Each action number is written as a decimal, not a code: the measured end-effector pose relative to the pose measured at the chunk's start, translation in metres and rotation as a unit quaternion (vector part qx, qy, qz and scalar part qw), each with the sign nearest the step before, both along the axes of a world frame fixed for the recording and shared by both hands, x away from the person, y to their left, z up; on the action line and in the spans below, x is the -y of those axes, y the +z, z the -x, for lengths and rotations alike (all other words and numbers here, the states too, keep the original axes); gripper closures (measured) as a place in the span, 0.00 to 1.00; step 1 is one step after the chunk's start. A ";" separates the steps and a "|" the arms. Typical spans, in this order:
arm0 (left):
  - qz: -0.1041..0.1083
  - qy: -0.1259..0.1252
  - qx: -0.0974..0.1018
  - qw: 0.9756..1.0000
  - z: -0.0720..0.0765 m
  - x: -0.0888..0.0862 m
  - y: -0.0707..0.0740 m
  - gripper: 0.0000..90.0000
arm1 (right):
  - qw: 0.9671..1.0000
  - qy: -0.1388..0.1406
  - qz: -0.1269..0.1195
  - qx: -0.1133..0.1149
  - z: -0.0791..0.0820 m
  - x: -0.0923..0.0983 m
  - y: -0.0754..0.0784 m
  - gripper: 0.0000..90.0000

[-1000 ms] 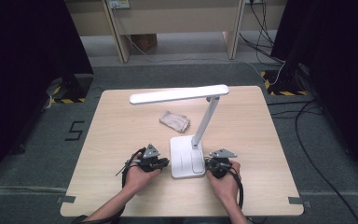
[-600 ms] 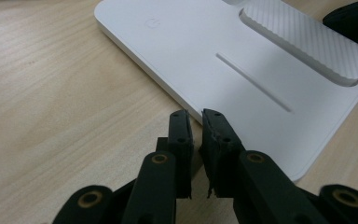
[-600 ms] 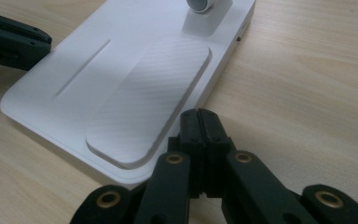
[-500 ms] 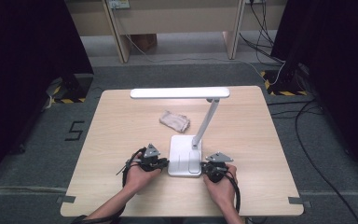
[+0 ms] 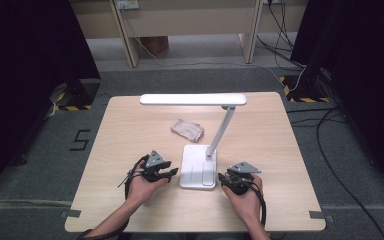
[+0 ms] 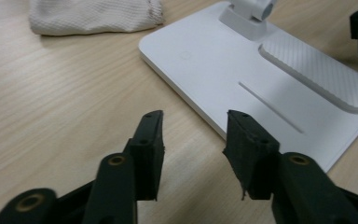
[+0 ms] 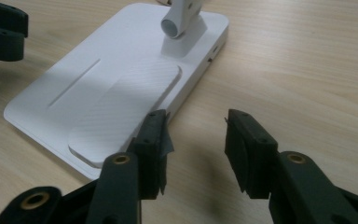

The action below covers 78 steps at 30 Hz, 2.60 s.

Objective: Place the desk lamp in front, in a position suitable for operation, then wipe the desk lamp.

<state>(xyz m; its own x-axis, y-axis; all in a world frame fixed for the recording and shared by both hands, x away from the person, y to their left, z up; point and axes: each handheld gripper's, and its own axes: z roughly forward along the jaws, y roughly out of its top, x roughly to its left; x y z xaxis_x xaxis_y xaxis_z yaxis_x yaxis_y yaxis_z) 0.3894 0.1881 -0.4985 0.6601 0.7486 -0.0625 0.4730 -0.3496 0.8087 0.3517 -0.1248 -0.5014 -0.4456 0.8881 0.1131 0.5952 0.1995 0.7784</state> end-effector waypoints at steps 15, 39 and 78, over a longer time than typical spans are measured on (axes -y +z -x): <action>0.018 0.022 0.014 1.000 0.008 -0.029 0.001 0.54 | 1.000 -0.012 -0.009 0.017 0.004 0.023 0.003 0.63; 0.021 0.024 0.037 0.999 -0.010 -0.036 0.011 0.49 | 0.999 -0.037 -0.001 0.032 0.003 0.032 -0.004 0.59; -0.029 0.045 0.005 0.999 -0.198 0.030 0.006 0.33 | 0.999 -0.018 -0.011 0.033 0.001 0.030 -0.006 0.58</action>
<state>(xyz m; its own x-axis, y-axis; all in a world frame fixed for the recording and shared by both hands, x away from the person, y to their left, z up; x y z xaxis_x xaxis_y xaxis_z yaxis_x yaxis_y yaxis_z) 0.5870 0.1576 -0.4920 0.5911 0.8065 -0.0111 0.4961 -0.3527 0.7934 0.3506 -0.1547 -0.5070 -0.4209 0.9010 0.1050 0.5492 0.1610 0.8200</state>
